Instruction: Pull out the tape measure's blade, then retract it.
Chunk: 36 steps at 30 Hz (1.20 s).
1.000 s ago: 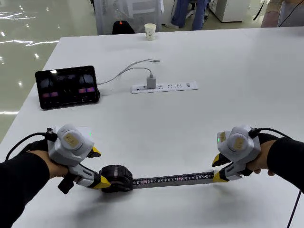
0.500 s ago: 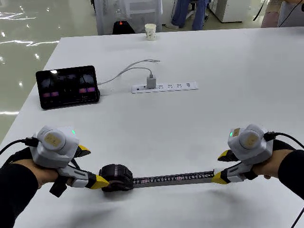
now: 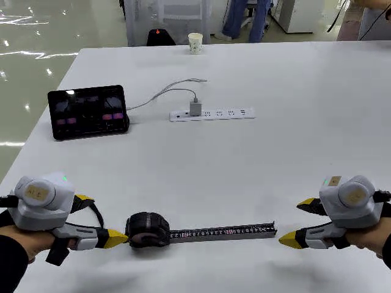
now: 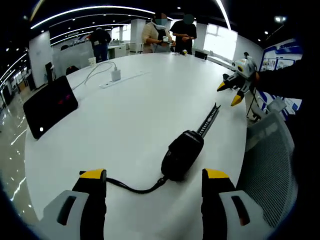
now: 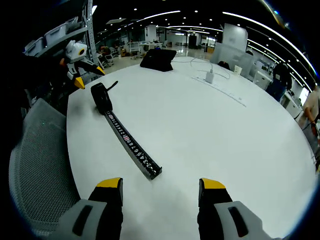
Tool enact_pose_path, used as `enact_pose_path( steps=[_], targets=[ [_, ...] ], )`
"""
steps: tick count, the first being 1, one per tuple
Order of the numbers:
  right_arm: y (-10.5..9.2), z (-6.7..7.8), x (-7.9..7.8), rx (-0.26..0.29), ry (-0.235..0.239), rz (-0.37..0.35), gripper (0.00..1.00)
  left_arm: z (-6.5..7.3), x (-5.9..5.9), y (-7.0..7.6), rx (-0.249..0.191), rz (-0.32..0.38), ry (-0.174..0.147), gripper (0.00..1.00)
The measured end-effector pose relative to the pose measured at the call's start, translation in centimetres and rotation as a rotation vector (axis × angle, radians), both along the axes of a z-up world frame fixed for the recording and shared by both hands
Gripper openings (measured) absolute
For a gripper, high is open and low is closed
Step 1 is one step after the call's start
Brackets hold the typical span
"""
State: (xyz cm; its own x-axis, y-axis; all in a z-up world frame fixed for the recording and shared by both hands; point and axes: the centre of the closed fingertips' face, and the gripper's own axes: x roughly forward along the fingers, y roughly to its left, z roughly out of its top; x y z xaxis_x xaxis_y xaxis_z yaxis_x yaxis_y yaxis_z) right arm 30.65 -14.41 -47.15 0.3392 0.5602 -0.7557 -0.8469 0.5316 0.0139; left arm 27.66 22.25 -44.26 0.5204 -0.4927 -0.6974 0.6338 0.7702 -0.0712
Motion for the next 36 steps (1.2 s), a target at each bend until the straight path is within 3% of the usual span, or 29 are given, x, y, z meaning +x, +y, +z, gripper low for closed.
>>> enact_pose_path(
  steps=[10,13,18,22,28,31,36],
  targets=[
    [-1.5,0.9,-1.4,0.056,-0.025,-0.056,0.71,-0.2,-1.7,1.5,-0.016,0.054,-0.018,0.82],
    [-2.1,1.2,-1.6,0.079,-0.071,-0.065,0.81,-0.3,-2.3,1.9,-0.024,0.065,-0.014,0.86],
    [-3.4,0.7,-2.3,0.064,-0.079,-0.076,0.89,-0.2,-2.8,2.5,-0.03,0.083,-0.034,0.96],
    [-4.3,1.3,-2.6,0.088,-0.086,-0.107,0.97,-0.5,-3.4,3.1,-0.017,0.1,-0.044,0.99],
    [-5.0,1.7,-3.9,0.088,-0.095,-0.101,0.99,-0.9,-4.3,3.6,0.003,0.11,-0.061,0.99],
    [-5.4,1.6,-4.7,0.089,-0.084,-0.099,0.99,-0.8,-4.4,4.1,0.006,0.13,-0.093,0.99],
    [-6.4,1.3,-4.9,0.084,-0.098,-0.119,0.99,-0.9,-5.2,4.2,-0.006,0.131,-0.093,0.99]
  ],
)
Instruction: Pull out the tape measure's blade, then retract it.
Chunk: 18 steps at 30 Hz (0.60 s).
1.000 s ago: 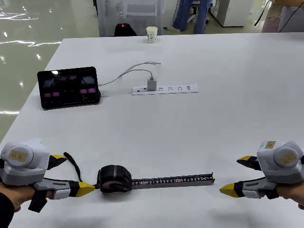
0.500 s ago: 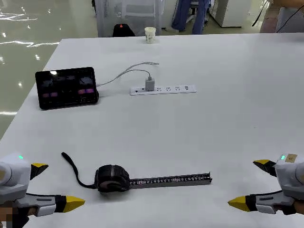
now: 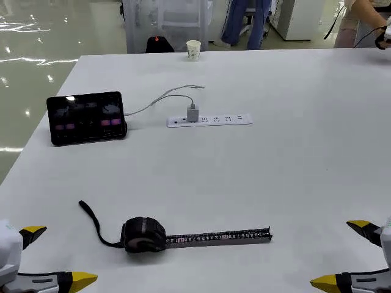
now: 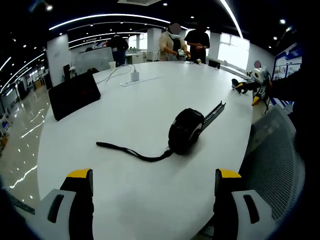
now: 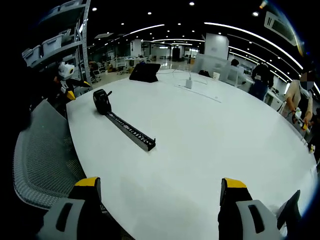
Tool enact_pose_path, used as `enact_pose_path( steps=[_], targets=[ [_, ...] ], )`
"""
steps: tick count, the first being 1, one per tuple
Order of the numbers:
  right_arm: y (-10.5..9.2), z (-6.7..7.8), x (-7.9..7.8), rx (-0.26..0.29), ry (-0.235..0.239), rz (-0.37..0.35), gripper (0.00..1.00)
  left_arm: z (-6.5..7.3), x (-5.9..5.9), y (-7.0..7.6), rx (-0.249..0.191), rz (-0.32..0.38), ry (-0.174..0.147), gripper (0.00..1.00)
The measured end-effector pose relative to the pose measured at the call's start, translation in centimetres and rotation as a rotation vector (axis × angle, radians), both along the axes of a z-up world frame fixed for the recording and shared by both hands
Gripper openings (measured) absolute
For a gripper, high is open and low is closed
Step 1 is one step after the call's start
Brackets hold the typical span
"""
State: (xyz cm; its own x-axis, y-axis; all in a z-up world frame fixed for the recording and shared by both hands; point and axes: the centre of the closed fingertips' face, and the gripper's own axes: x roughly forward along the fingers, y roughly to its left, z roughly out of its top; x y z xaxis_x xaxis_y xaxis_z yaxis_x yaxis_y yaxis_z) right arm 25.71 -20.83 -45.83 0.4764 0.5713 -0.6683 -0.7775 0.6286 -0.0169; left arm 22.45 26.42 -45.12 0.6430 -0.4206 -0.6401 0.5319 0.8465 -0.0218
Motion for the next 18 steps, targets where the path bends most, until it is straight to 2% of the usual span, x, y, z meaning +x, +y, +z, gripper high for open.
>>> enact_pose_path(
  steps=[4,18],
  targets=[
    [-0.17,-0.29,-0.34,0.003,0.005,-0.005,0.99,0.03,-0.5,-0.26,-0.002,-0.01,0.005,0.99],
    [-0.54,-0.61,-0.69,-0.001,0.023,-0.005,0.99,0.54,-0.5,-0.97,-0.031,-0.002,-0.002,0.99]
  ],
)
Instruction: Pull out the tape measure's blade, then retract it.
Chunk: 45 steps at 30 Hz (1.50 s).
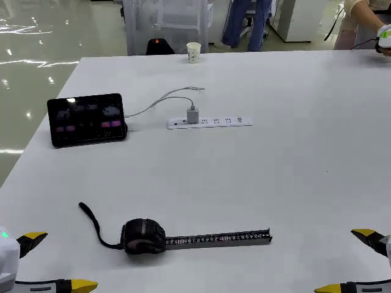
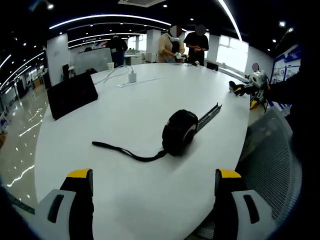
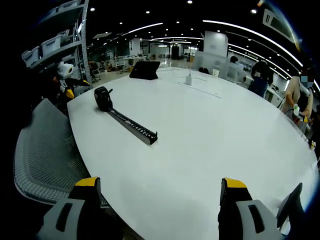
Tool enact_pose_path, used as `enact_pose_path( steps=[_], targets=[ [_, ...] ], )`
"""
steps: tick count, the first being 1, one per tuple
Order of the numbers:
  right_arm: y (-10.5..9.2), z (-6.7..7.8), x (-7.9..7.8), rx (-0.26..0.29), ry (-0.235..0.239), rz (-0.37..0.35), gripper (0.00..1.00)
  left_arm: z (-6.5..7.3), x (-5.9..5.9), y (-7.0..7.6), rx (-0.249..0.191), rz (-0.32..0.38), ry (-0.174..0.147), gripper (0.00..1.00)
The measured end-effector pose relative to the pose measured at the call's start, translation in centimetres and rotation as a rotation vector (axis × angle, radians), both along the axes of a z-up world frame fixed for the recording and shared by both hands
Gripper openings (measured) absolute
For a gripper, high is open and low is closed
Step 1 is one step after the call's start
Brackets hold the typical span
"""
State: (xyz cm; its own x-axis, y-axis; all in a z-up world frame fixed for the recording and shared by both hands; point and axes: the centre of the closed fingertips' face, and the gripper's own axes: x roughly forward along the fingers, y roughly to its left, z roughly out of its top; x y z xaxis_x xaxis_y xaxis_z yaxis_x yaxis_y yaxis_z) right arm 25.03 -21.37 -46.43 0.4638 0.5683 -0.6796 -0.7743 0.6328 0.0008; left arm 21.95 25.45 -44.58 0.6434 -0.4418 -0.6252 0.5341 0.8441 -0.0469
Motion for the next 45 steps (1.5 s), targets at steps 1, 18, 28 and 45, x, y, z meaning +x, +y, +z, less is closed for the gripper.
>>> enact_pose_path(
  steps=[1,18,28,45],
  targets=[
    [0.1,0.0,0.0,0.002,0.0,-0.003,0.99,0.1,0.0,-0.2,-0.004,0.001,-0.002,0.99],
    [1.1,1.1,1.0,0.019,0.001,0.005,0.99,0.9,1.0,-4.0,0.003,0.053,-0.011,0.99],
    [1.6,1.8,1.2,0.03,-0.002,0.025,0.99,1.4,2.0,-7.3,-0.03,0.055,0.003,0.99],
    [3.9,2.3,1.5,0.013,0.017,0.14,0.99,1.6,2.7,-10.9,-0.051,0.135,-0.033,0.99]
  ],
)
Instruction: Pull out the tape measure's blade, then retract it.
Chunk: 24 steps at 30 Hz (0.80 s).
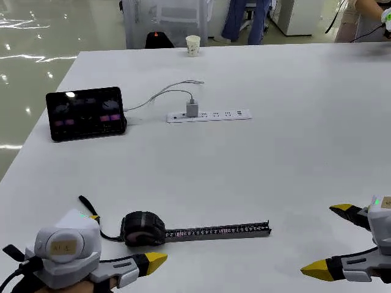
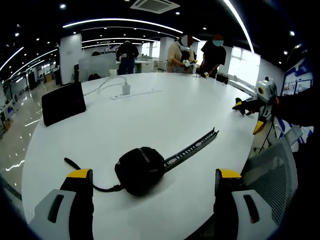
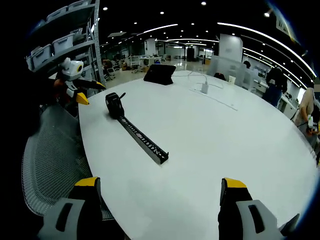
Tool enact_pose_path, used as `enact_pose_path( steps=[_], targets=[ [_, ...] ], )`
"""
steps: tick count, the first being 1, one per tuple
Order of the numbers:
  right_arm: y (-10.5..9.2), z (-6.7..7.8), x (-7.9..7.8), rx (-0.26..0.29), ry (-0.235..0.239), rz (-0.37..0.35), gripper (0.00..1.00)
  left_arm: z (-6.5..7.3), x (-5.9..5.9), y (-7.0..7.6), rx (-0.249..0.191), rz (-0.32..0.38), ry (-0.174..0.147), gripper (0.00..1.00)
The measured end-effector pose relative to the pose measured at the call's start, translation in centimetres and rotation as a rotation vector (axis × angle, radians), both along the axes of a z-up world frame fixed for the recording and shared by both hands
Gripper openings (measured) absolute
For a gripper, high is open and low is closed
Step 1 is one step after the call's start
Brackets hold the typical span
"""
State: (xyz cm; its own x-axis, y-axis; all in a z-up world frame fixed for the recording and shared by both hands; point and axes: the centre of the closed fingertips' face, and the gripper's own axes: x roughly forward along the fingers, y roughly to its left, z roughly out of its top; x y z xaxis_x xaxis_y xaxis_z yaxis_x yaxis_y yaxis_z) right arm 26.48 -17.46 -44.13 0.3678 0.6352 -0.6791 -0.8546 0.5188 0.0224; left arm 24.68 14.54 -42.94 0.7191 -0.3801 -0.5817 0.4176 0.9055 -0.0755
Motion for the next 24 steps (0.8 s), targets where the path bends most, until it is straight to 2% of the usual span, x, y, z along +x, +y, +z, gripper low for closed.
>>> enact_pose_path(
  steps=[4,12,13,14,17,22,24],
  targets=[
    [0.6,-0.2,0.1,-0.028,-0.013,0.056,0.99,-0.7,0.1,-0.5,0.006,0.023,0.01,0.99],
    [1.3,-0.6,1.4,-0.059,-0.025,0.119,0.99,-1.1,1.0,-0.6,0.016,0.09,-0.025,0.99],
    [1.5,-0.6,1.5,-0.064,-0.03,0.129,0.99,-1.1,1.2,-0.5,0.031,0.096,-0.037,0.99],
    [1.7,-0.7,1.7,-0.074,-0.037,0.144,0.99,-1.2,1.2,-0.6,0.037,0.092,-0.037,0.99],
    [1.9,-1.1,2.3,-0.097,-0.047,0.175,0.99,-1.0,1.6,-1.0,0.027,0.099,-0.052,0.99],
    [2.4,-1.9,2.9,-0.142,-0.05,0.232,0.99,-1.3,2.2,-1.4,0.019,0.108,-0.053,0.99],
    [2.6,-2.3,3.4,-0.158,-0.05,0.256,0.99,-1.3,2.4,-1.4,0.023,0.121,-0.068,0.99]
  ],
)
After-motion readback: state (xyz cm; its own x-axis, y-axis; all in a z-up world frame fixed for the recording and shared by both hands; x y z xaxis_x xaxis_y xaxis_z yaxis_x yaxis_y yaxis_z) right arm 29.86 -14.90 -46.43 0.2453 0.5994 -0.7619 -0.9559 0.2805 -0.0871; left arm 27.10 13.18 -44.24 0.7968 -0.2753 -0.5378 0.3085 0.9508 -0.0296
